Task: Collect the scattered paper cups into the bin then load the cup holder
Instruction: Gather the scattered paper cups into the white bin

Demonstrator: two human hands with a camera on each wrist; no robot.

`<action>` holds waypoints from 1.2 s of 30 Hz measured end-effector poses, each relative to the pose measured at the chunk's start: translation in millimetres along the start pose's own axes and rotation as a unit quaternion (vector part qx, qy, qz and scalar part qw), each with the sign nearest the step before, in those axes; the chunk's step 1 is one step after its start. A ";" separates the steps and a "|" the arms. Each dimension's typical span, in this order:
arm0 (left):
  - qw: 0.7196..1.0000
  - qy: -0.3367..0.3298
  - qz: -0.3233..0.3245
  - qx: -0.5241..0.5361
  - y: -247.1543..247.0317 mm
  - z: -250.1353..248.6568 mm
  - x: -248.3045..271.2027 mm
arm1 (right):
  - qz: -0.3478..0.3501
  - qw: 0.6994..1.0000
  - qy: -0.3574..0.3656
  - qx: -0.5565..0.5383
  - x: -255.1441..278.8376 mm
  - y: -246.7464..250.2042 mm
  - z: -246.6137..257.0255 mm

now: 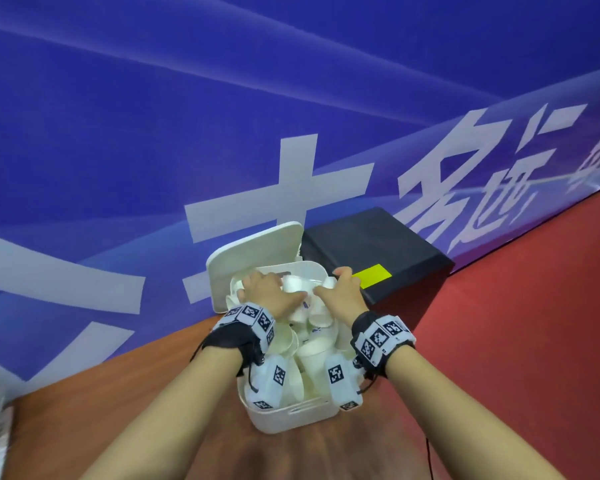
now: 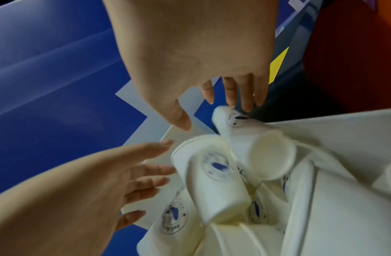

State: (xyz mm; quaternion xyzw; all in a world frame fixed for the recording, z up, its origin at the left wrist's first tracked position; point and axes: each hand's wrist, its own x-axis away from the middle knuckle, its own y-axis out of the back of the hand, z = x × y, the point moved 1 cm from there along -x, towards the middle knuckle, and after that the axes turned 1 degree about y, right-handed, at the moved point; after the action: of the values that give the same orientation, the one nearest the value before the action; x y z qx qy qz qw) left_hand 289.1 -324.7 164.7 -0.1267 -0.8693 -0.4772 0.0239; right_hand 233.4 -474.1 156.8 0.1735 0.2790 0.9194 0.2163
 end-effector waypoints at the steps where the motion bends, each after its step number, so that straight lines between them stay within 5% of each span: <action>1: 0.999 -0.001 -0.022 -0.025 -0.4 1.1 -4.4 | 0.017 1.000 0.007 0.005 -6.8 1.1 -2.6; 4: 0.995 0.016 -0.063 -0.074 -0.7 15.3 -17.8 | 0.074 0.997 0.023 0.031 -20.2 1.0 -6.9; 8: 0.989 0.117 0.046 -0.075 -14.8 36.9 -35.9 | 0.154 0.983 0.031 0.100 -27.1 -7.2 -9.4; 15: 0.989 0.070 0.083 -0.098 -35.7 42.8 -45.4 | 0.223 0.961 0.013 0.164 -34.5 -38.0 -19.7; 23: 0.993 0.077 0.089 -0.022 -53.5 50.3 -46.8 | 0.205 0.957 0.015 0.207 -42.2 -54.8 -36.2; 36: 0.980 0.089 0.040 0.176 -5.4 47.8 -57.2 | 0.114 0.987 0.022 0.113 -46.1 -28.7 -18.9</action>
State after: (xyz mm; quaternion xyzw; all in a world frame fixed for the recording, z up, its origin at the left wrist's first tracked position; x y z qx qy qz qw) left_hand 346.9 -298.8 124.9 -0.1118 -0.9283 -0.3250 0.1419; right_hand 272.7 -483.7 116.0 0.2074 0.3640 0.9042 0.0830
